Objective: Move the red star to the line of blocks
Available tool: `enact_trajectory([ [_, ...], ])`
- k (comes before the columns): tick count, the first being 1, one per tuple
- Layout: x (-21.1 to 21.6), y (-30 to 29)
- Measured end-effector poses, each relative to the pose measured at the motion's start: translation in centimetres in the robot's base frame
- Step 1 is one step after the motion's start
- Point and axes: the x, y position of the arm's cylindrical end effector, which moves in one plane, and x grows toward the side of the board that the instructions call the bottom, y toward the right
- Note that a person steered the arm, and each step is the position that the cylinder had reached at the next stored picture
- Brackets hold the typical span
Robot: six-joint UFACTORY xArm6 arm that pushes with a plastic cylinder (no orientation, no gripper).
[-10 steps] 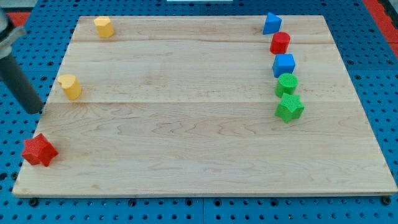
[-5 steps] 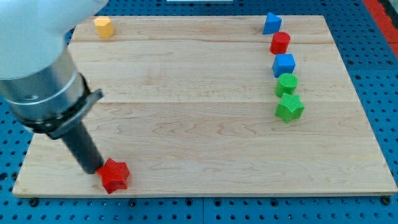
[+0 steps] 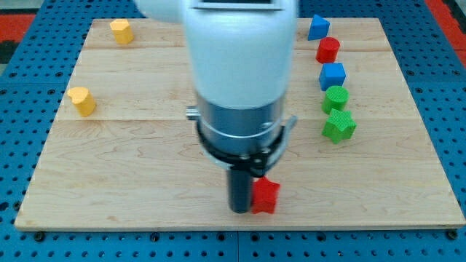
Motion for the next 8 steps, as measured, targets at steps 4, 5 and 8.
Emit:
enact_trajectory([
  [4, -1.0, 10.8],
  [5, 0.3, 13.5],
  [8, -3.4, 14.6],
])
